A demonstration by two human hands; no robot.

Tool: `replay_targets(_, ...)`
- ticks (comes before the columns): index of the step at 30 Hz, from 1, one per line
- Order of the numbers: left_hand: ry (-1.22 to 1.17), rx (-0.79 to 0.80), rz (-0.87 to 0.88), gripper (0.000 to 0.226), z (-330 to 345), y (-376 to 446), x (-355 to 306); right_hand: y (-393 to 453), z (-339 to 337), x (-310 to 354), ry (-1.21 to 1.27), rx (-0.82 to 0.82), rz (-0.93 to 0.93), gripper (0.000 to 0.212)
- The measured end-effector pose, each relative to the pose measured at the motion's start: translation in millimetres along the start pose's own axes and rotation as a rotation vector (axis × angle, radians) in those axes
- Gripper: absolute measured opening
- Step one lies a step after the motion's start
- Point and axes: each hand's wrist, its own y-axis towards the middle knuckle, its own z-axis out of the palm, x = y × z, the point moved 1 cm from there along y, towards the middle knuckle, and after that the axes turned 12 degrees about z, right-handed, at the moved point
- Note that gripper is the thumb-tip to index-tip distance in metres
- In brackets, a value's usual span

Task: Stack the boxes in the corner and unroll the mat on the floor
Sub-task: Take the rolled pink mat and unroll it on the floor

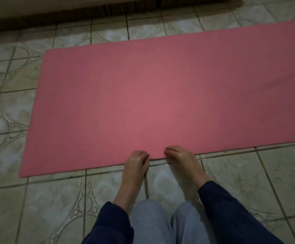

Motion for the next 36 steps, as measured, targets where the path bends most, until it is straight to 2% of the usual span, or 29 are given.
replay_targets(4,-0.059,-0.093,-0.09,0.025,6,-4,-3,4,8,-11,-0.063,0.014,-0.025,0.031)
replay_targets(7,-0.066,-0.118,-0.129,0.018,7,-4,-6,6,15,-13,0.086,-0.101,-0.017,0.023)
replay_targets(10,-0.012,-0.09,-0.097,0.011,7,-5,-9,3,11,-4,0.072,-0.129,-0.115,0.021)
replay_targets(13,0.024,-0.065,-0.08,0.007,5,-3,-9,5,7,-1,0.046,-0.165,-0.117,0.016)
replay_targets(22,0.044,-0.008,-0.076,0.006,10,-16,-12,0,5,-7,0.024,-0.057,-0.128,0.015)
replay_targets(29,0.04,0.06,-0.009,0.009,3,-10,-5,-2,1,-9,-0.037,-0.043,-0.165,0.015)
replay_targets(31,0.052,0.066,0.019,0.014,2,-8,-2,0,0,-9,-0.036,-0.084,-0.129,0.022)
replay_targets(33,0.093,0.066,0.013,0.031,4,-4,1,6,-2,-10,-0.063,-0.141,-0.08,0.035)
replay_targets(36,0.146,0.125,-0.079,0.046,3,3,1,17,-6,-9,-0.209,-0.048,-0.003,0.052)
